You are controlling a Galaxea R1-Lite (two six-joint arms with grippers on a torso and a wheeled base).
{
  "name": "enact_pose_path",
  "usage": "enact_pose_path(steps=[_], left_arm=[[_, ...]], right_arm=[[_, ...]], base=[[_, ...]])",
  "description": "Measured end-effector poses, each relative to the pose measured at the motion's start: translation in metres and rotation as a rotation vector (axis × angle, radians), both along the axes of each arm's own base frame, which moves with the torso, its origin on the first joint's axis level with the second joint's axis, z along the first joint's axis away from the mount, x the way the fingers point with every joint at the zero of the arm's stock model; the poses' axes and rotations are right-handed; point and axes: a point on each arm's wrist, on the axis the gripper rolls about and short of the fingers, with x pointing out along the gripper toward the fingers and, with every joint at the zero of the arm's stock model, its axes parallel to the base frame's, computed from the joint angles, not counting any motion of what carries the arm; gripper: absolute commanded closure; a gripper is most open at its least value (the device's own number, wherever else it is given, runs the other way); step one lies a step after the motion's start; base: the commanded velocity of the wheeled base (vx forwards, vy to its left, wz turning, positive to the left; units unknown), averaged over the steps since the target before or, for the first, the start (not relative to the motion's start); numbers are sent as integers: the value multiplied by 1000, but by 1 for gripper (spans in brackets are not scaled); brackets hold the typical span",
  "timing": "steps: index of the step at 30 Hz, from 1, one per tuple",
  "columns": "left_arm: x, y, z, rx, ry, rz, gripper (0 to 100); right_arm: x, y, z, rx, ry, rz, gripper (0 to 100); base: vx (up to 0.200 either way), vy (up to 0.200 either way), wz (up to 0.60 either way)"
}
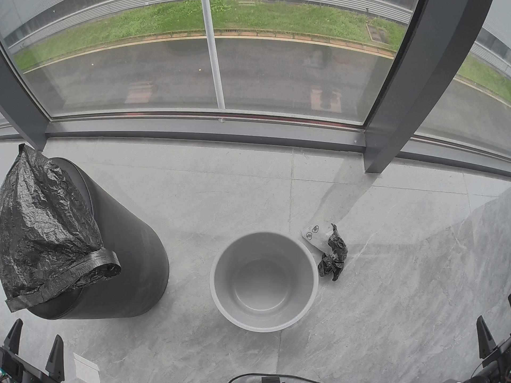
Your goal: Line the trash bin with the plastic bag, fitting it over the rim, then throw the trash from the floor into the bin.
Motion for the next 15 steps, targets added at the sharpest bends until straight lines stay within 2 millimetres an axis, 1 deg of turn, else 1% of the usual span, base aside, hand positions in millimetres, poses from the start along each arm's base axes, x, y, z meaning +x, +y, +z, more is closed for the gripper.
enact_pose_path(steps=[4, 6, 8, 11, 13, 15], left_arm=[[0, 0, 1, -4, -15, 5, 0], [-1, 0, 6, -18, -27, 6, 0], [-3, 0, 17, -32, -56, 5, 0], [-9, 0, 43, -26, -118, -4, 0], [-12, -1, 58, -18, -149, -15, 0], [-14, -1, 70, -10, -172, -32, 0]], right_arm=[[0, 0, 0, -3, 0, 2, 0], [0, 0, 0, -4, -1, 2, 0], [0, 0, 0, -4, -1, 3, 0], [-1, 0, 4, 4, -21, 7, 0], [-2, 0, 14, 16, -54, 10, 0], [-5, 0, 32, 24, -97, 16, 0]], base=[[0, 0, 0], [0, 0, 0], [0, 0, 0], [0, 0, 0], [0, 0, 0], [0, 0, 0]])
